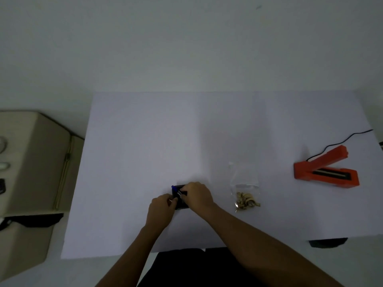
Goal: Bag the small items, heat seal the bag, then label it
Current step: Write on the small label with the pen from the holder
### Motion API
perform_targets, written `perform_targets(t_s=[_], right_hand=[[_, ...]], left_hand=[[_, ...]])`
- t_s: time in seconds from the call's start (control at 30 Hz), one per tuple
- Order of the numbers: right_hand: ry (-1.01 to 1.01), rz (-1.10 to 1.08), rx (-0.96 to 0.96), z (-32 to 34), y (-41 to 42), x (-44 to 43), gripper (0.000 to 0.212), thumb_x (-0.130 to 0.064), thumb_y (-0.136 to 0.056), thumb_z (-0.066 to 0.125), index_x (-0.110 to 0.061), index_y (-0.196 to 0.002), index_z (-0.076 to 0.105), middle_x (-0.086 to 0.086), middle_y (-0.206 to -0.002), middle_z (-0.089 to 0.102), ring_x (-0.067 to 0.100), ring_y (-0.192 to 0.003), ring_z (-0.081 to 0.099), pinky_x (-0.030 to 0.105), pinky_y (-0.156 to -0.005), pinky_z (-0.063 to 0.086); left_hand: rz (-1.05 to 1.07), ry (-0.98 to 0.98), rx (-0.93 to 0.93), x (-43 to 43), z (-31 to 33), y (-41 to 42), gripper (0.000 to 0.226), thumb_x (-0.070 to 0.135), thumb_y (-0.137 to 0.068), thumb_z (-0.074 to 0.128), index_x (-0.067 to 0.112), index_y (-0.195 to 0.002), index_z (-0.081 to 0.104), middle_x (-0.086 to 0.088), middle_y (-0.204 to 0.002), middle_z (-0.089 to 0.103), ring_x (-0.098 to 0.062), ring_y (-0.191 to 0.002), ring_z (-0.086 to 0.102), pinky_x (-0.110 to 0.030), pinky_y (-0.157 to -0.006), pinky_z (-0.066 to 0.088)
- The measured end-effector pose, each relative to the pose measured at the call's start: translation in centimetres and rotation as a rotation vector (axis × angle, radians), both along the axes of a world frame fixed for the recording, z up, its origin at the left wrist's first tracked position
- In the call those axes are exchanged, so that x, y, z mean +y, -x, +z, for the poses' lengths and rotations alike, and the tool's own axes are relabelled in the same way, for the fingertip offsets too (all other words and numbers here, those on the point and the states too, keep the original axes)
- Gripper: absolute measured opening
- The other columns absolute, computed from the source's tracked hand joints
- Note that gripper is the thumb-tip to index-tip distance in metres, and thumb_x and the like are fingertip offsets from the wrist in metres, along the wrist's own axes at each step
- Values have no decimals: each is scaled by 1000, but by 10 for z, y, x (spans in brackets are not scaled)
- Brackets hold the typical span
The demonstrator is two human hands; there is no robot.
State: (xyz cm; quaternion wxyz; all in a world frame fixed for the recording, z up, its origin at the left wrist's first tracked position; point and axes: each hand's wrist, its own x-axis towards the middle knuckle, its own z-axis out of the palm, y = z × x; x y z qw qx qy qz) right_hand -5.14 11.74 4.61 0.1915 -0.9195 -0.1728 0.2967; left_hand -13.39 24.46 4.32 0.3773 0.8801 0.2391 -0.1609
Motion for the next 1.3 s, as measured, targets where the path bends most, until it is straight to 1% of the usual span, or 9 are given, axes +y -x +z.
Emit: perform_targets(t_s=[0.23,0.5,0.63,0.7,0.8,0.87,0.97,1.13,1.3], right_hand=[[-13,-12,45,2,-5,1,17,-24,-82,63,-18,-87,79,7,-83,74,23,-72,68,31,-62,56],[-130,-10,27,3,-8,-5,19,-26,-80,66,-16,-90,78,4,-82,74,19,-69,65,29,-63,53],[-461,-342,16,15,3,-19,8,-20,-84,70,-12,-84,69,-5,-66,62,3,-55,51,14,-54,42],[-613,-588,67,28,3,-26,10,-17,-87,68,-12,-80,65,-5,-65,60,4,-56,50,18,-55,42],[-818,-906,264,52,-6,-37,9,-15,-92,62,-8,-91,68,6,-80,71,17,-71,65,28,-59,52],[-923,-1004,352,63,-14,-44,14,-14,-94,59,-6,-99,69,9,-97,75,19,-91,71,35,-74,58],[-1099,-1119,451,76,-20,-50,13,-13,-95,55,-7,-101,65,13,-101,74,25,-97,70,43,-86,53],[-1200,-1226,492,81,-21,-57,26,-6,-94,57,-24,-112,55,19,-94,70,24,-66,62,33,-59,49],[-1271,-1154,696,85,-13,-59,24,-17,-98,49,-11,-114,66,18,-111,70,24,-73,66,28,-57,50]], left_hand=[[-32,40,15,7,-10,-4,29,22,-92,61,2,-73,71,-8,-62,70,-21,-55,66,-41,-62,58],[-5,84,-2,7,-6,-6,29,17,-92,62,3,-68,68,-6,-59,68,-19,-53,66,-34,-58,57],[28,56,-64,17,2,-15,32,15,-91,62,4,-60,63,-4,-54,63,-16,-46,58,-32,-49,51],[68,32,-101,27,6,-23,36,15,-90,62,2,-56,59,-1,-49,56,-9,-42,45,-25,-44,38],[88,-5,-135,41,11,-36,40,15,-90,61,5,-52,53,3,-45,49,-7,-41,39,-23,-43,30],[75,-30,-129,49,11,-44,42,16,-91,60,12,-51,48,6,-44,46,-5,-41,38,-22,-43,28],[67,-67,-108,57,6,-51,41,20,-94,58,13,-54,52,3,-49,52,-8,-44,43,-23,-43,29],[70,-121,-58,57,-1,-57,39,26,-97,54,12,-60,59,0,-56,59,-13,-50,54,-23,-44,31],[147,-196,-58,48,9,-58,31,35,-95,56,9,-99,70,-8,-87,71,-22,-76,67,-27,-62,47]])
